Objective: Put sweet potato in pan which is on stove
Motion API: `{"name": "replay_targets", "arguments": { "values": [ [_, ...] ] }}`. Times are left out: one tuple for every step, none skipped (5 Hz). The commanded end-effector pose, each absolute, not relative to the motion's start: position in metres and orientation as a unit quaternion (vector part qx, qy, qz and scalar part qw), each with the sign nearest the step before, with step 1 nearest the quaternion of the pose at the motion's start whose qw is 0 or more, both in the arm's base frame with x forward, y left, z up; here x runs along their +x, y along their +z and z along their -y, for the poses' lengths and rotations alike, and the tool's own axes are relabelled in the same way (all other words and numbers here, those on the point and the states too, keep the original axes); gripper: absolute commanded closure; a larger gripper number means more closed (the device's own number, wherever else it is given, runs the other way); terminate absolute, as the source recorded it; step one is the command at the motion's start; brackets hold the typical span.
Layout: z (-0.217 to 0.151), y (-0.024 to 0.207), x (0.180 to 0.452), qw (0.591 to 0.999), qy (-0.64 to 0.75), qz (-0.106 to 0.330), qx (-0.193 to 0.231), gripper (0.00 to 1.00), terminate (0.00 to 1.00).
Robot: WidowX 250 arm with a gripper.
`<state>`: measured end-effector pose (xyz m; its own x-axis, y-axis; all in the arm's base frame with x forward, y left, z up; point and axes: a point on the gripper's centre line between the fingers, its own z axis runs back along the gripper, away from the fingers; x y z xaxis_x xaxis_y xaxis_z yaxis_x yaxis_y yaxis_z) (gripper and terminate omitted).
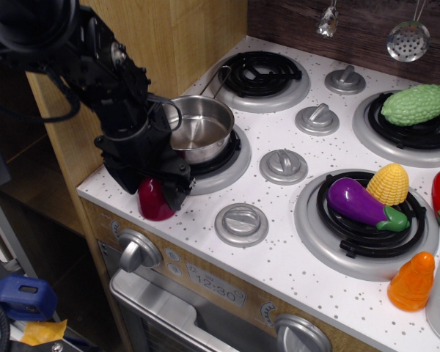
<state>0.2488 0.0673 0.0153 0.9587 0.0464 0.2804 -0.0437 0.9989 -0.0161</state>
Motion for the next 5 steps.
{"name": "replay_targets", "arguments": {
  "values": [
    [-0.061, 0.009, 0.251, 0.985, 0.030, 0.167, 0.004, 1.00, 0.00],
    [-0.064, 0.016, 0.254, 0.985, 0.016, 0.169, 0.013, 1.00, 0.00],
    [-0.071, 0.045, 0.255, 0.987, -0.001, 0.158, 0.036, 1.00, 0.00],
    [-0.081, 0.077, 0.264, 0.987, -0.026, 0.148, 0.059, 1.00, 0.00],
    [-0.085, 0.098, 0.281, 0.983, -0.051, 0.158, 0.072, 1.00, 0.00]
  ]
}}
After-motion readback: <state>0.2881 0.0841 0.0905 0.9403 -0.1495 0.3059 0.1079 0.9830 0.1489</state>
